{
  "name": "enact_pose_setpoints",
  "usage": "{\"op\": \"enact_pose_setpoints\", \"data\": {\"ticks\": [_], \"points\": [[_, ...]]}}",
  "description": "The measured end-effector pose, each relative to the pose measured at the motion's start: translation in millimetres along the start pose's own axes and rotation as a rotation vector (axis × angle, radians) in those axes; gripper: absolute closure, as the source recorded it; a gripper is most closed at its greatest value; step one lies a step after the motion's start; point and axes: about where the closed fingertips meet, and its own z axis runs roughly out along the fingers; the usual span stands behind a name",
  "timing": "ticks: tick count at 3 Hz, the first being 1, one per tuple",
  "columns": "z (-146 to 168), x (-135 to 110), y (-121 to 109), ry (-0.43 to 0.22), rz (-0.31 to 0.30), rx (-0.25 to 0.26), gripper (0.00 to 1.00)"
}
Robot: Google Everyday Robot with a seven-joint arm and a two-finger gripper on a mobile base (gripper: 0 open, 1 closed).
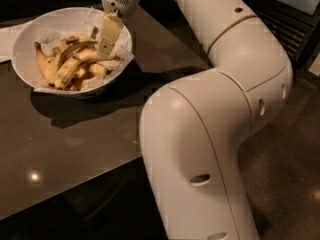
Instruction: Pick banana from white bowl
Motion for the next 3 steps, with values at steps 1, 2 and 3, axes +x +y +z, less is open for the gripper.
{"op": "enact_pose_setpoints", "data": {"ticks": [1, 2, 3], "points": [[5, 1, -5, 0.001, 0.013, -0.004, 0.35], [17, -1, -5, 0.003, 0.019, -0.032, 0.35], [27, -1, -5, 0.005, 0.028, -0.054, 0.35]]}}
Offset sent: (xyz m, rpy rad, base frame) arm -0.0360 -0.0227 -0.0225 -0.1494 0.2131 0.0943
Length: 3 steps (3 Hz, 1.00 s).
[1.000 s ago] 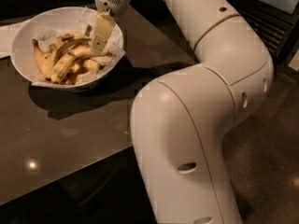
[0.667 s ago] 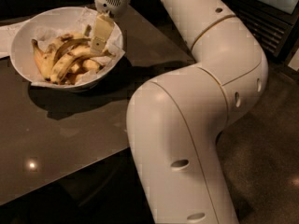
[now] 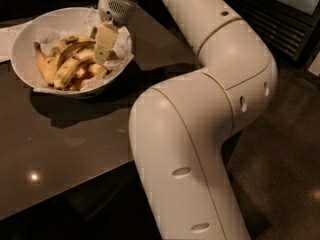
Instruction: Pick banana from white bowl
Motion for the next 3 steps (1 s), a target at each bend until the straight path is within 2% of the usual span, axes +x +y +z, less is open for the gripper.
{"op": "enact_pose_setpoints", "data": {"ticks": [1, 2, 3], "points": [[10, 2, -1, 0.003, 0.008, -0.022, 0.32], [19, 6, -1, 0.013, 0.020, -0.043, 0.50], [23, 6, 1, 0.020, 0.010, -0.054, 0.73]]}}
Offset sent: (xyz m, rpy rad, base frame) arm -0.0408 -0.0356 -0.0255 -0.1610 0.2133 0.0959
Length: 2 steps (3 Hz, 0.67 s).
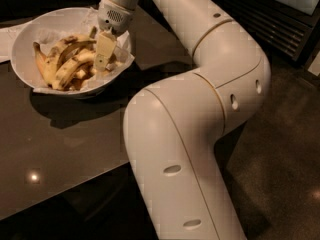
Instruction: Pick banana from white bowl
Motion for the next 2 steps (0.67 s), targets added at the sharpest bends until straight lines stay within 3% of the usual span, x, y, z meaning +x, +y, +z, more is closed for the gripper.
{"op": "enact_pose_setpoints", "data": {"ticks": [1, 2], "points": [[0.1, 0.0, 0.0, 0.000, 0.000, 0.000, 0.96], [0.1, 0.0, 0.0, 0.000, 0.000, 0.000, 1.00]]}}
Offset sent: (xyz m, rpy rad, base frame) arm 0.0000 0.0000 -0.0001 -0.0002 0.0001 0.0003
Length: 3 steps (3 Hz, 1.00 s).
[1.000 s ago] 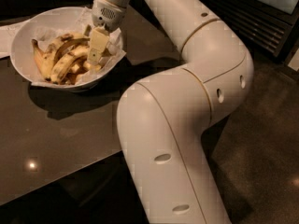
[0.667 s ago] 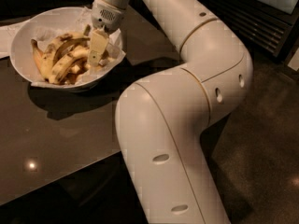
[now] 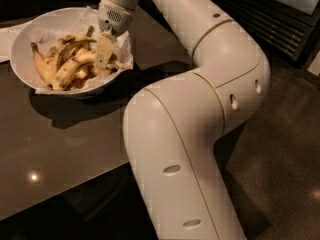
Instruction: Pick banana from white bowl
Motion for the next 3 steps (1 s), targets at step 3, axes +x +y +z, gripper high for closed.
{"op": "enact_pose_setpoints", "data": {"ticks": [3], "points": [[-46, -42, 36, -0.119, -0.099, 0.131, 1.00]]}}
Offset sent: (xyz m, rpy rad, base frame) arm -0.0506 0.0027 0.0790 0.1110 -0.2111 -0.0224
